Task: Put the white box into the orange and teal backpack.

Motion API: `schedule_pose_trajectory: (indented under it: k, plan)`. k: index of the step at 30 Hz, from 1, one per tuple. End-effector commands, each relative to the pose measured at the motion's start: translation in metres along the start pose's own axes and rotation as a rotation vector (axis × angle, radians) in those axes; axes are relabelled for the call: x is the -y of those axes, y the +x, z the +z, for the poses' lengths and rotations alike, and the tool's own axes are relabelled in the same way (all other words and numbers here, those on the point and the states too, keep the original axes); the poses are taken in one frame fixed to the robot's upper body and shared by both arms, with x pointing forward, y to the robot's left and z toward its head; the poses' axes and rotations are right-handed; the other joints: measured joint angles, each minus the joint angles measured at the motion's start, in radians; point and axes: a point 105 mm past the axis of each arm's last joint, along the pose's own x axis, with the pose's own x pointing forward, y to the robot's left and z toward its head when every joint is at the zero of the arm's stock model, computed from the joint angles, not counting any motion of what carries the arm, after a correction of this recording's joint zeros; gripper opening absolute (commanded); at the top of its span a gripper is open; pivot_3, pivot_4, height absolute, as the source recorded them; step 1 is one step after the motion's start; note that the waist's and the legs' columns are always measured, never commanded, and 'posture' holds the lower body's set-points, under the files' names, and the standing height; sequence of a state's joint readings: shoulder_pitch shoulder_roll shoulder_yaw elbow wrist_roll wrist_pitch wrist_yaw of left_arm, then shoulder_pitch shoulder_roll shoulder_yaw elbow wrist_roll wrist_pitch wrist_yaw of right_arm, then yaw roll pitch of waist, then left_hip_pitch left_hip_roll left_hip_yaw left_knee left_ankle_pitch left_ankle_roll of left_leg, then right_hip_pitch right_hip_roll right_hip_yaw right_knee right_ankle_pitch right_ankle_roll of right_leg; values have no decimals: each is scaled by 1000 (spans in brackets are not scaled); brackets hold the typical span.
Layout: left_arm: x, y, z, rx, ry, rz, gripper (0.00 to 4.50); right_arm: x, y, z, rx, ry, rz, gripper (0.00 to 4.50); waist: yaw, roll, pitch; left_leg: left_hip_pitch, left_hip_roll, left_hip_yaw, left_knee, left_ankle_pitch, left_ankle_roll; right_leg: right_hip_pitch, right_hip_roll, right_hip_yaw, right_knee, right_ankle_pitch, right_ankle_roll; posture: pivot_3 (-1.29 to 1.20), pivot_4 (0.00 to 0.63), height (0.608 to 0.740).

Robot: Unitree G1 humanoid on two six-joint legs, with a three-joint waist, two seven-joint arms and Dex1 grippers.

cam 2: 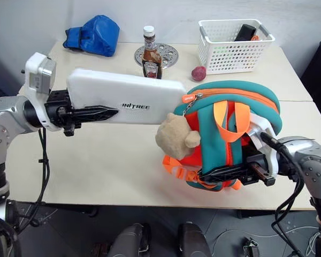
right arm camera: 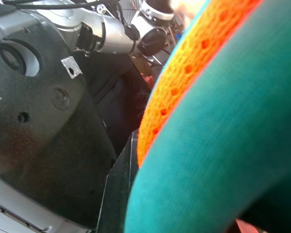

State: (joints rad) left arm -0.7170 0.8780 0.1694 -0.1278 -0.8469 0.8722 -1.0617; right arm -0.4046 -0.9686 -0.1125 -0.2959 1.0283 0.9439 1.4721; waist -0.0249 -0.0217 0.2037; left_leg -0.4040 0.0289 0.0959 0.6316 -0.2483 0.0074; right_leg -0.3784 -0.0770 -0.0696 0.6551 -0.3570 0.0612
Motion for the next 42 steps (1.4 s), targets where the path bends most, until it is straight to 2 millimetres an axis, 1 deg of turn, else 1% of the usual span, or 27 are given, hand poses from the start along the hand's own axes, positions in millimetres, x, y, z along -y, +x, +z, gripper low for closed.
schedule_pose_trajectory:
  k: [1, 5, 7, 10, 13, 17, 19, 24, 27, 29, 35, 38, 40, 42]
  plan:
    - [7, -5, 16, -38, 92, -84, 1371, 1, 0, 2, -6, -22, 5, 41, 0, 0, 0, 0, 0, 0, 0, 0, 0, 0, 0, 0, 0, 0, 0, 0, 150, 740]
    - [2, 4, -3, -164, 150, -132, 1371, 3, 1, 2, -10, -30, 5, 41, 0, 0, 0, 0, 0, 0, 0, 0, 0, 0, 0, 0, 0, 0, 0, 0, 150, 740]
    - [-4, 10, -8, -184, 174, -129, 1371, 4, 2, 2, -12, -33, 6, 41, 1, 0, 0, 0, 0, 0, 0, 0, 0, 0, 0, 0, 0, 0, 0, 0, 150, 740]
    - [-12, 26, -12, -194, 228, -127, 1371, 4, 4, 1, -23, -40, 14, 41, 3, 0, 0, -1, 0, 0, 1, 0, 1, 0, 0, 0, 0, 0, 0, 0, 150, 740]
    - [-23, 38, -7, -160, 265, -85, 1371, 2, 6, 0, -26, -39, 23, 41, 10, 0, 0, -1, 0, 0, 2, -1, 2, 0, 0, 0, 0, 0, 0, 0, 150, 740]
    - [-30, 37, 0, -135, 279, -64, 1371, -1, 6, -3, -39, -33, 27, 41, 20, 0, 0, -1, 0, 0, 4, -1, 3, 0, 0, 0, 1, 0, 0, 0, 150, 740]
    - [-30, 35, 4, -125, 277, -72, 1371, -2, 6, -5, -48, -25, 28, 41, 22, 0, 0, -1, 0, 0, 4, -1, 3, 0, 0, 0, 2, 0, 0, 0, 150, 740]
    - [-24, 28, 21, -89, 260, -121, 1371, -5, 8, -11, -58, -15, 38, 41, 22, 0, 0, -1, 0, 0, 4, -1, 3, 0, 0, 0, 2, 0, 0, 0, 150, 740]
    - [-20, 28, 32, -69, 254, -159, 1371, -4, 10, -13, -60, -16, 40, 41, 20, 0, 0, -1, 0, 0, 4, -1, 3, 0, 0, -1, 3, 0, 0, 0, 150, 740]
    - [-19, 30, 35, -66, 255, -176, 1371, -4, 10, -13, -61, -17, 40, 41, 20, 0, 0, -1, 0, 0, 4, -1, 3, 0, 0, -1, 3, 0, 0, 0, 150, 740]
    - [-11, 46, 30, -70, 249, -262, 1371, -3, 13, -15, -61, -17, 42, 41, 22, 0, 0, -1, 0, 0, 5, -1, 3, 0, 0, -1, 3, 0, 0, 0, 150, 740]
    - [-5, 59, 17, -89, 234, -326, 1371, 1, 13, -15, -58, -24, 27, 41, 21, 0, 0, -1, 0, 0, 5, -1, 3, 0, 0, -1, 3, 0, 0, 0, 150, 740]
    - [-6, 70, 7, -93, 238, -327, 1371, 2, 13, -14, -54, -26, 23, 41, 22, 0, 0, -1, 0, 0, 6, -1, 3, 0, 0, -1, 4, 0, 0, 0, 150, 740]
    - [-9, 87, -4, -90, 251, -311, 1371, 0, 13, -13, -57, -32, 28, 41, 22, 0, 0, -1, 0, 0, 6, -1, 3, 0, 0, -1, 4, 0, 0, 0, 150, 740]
